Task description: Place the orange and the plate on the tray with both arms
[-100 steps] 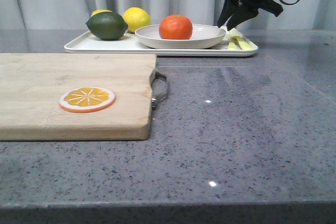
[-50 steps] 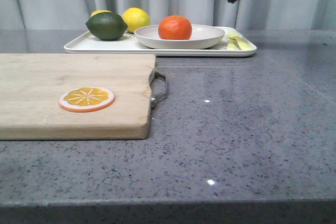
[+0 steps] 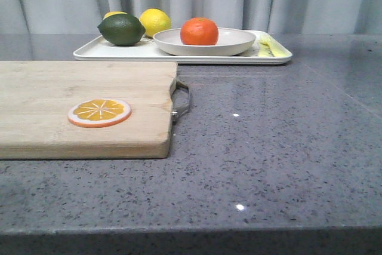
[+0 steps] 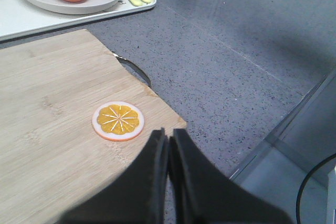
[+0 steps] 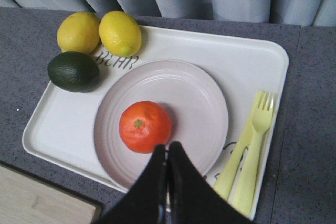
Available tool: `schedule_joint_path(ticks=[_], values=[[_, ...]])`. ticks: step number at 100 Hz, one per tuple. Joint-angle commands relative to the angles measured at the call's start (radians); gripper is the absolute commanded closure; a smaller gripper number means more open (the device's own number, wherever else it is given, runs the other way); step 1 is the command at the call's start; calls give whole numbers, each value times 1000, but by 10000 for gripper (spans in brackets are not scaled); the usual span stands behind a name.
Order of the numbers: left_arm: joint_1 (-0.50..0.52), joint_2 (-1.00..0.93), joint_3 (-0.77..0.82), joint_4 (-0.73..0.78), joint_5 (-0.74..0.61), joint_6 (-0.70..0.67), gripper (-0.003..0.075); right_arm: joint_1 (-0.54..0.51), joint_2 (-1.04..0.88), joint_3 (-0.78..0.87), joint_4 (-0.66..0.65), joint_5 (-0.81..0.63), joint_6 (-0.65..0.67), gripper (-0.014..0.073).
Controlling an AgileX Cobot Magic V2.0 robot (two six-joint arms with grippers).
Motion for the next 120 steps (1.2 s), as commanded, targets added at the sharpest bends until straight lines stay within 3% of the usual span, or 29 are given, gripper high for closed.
schedule_joint_path(ticks=[1,40,62,120], values=[[5,3,-25,-21,-79,-6,741,-6,-121,46,17,53,-14,661],[5,3,-25,-21,-77,-6,741,56,-377,364,-10,1,-99,661],[5,3,-25,-21,-77,-6,741,90,-530,551,-74,-114,-101,661],[5,3,-25,-21,-77,-6,741,90,-1099,1398,-121,-545,-168,661]])
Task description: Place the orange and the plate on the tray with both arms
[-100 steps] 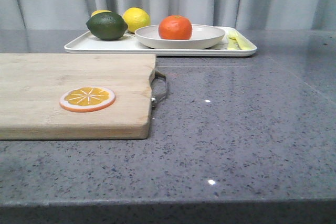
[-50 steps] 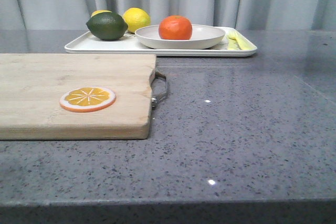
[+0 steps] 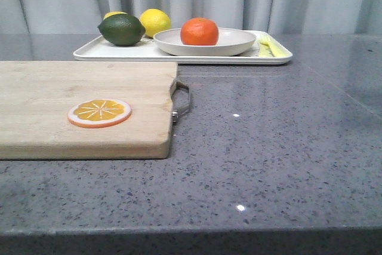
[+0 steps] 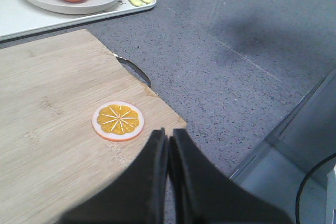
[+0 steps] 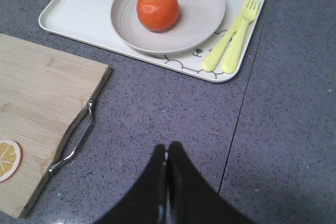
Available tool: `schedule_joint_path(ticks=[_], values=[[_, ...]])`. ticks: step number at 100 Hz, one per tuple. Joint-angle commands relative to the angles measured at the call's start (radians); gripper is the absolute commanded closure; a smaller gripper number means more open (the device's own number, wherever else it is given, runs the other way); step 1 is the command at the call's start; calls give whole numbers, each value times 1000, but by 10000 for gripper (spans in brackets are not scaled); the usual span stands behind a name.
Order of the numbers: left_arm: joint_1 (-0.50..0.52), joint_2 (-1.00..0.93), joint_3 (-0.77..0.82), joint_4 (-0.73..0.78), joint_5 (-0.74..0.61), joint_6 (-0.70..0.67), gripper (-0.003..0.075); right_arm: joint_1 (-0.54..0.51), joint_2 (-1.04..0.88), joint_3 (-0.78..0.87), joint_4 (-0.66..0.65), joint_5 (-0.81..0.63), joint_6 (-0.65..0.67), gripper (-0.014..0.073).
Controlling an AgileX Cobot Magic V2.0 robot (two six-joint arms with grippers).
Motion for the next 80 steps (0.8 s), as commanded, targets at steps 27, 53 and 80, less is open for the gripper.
schedule_joint_path(ticks=[27,53,80], values=[[5,3,-25,-19,-77,-6,741,-2,-322,391,-2,-265,-20,661],[5,3,-25,-19,-77,-6,741,-2,-524,584,-2,-320,-20,661],[5,3,-25,-19,-67,-6,741,-2,-711,673,-2,-329,-20,661]])
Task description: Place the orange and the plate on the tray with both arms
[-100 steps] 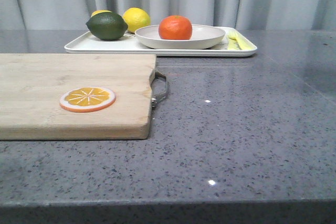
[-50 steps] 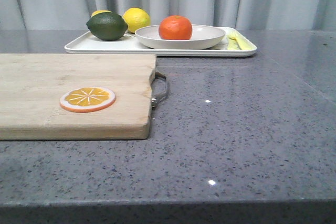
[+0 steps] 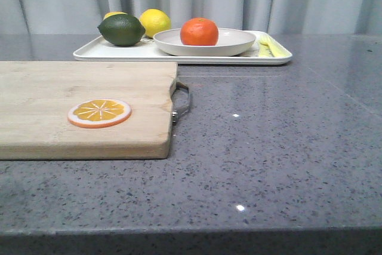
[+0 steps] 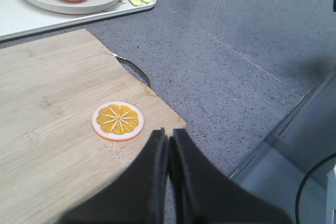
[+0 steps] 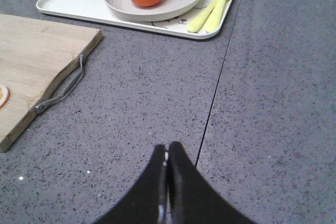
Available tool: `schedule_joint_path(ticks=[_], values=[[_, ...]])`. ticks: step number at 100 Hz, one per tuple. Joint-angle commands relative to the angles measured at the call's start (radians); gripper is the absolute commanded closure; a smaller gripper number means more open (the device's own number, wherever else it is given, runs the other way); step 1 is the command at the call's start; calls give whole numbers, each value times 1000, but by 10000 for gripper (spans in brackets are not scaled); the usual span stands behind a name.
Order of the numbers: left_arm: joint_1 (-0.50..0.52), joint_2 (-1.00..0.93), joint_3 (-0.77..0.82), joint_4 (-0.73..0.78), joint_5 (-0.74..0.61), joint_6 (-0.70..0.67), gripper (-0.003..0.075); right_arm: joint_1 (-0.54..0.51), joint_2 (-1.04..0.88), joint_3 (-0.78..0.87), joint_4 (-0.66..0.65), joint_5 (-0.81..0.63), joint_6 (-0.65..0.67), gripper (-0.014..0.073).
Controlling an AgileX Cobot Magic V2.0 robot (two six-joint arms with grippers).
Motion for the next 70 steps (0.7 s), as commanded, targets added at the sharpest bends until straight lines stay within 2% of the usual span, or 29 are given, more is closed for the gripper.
schedule_joint_path(ticks=[1,70], values=[[5,3,-25,-19,-67,-6,741,-2,-40,-14,-1,-82,-14,661],[5,3,-25,-19,-67,-6,741,-2,-57,-13,-1,-79,-14,661]])
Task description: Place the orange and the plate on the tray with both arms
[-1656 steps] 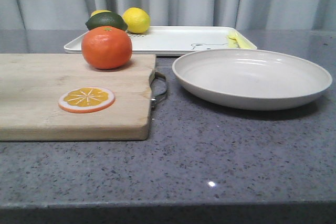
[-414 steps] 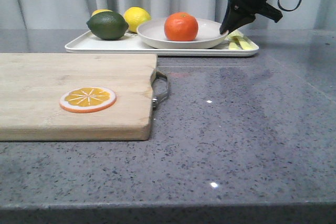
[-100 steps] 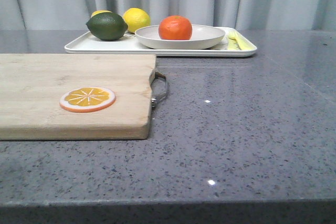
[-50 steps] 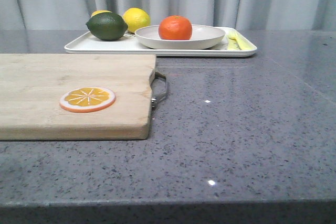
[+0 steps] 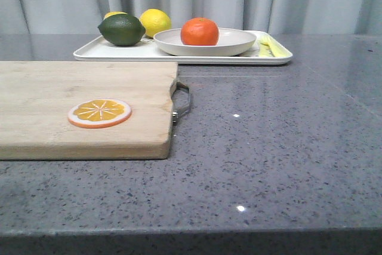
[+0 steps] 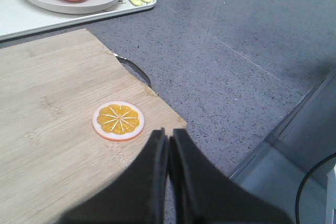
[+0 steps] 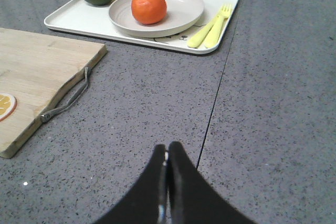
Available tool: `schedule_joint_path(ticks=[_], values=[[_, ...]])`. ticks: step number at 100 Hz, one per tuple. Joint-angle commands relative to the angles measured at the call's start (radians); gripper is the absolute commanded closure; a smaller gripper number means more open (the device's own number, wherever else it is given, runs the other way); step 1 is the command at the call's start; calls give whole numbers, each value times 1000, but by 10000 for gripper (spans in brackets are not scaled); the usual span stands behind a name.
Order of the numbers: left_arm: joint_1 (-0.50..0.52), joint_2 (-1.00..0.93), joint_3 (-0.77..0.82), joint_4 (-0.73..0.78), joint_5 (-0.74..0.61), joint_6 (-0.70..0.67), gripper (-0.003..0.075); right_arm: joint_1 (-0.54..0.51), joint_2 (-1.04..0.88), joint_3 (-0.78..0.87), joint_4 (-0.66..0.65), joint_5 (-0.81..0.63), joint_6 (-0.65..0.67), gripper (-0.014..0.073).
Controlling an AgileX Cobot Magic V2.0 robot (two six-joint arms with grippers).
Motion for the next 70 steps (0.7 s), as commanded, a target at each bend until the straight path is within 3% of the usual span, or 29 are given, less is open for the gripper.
schedule_joint_path(ticks=[1,40,70], values=[[5,3,-25,-19,-67,-6,741,-2,3,-24,-1,-77,-12,661],[5,3,-25,-19,-67,-6,741,-2,3,-24,-1,-77,-12,661],[50,3,13,-19,-181,-6,741,-2,3,-24,-1,-77,-12,661]])
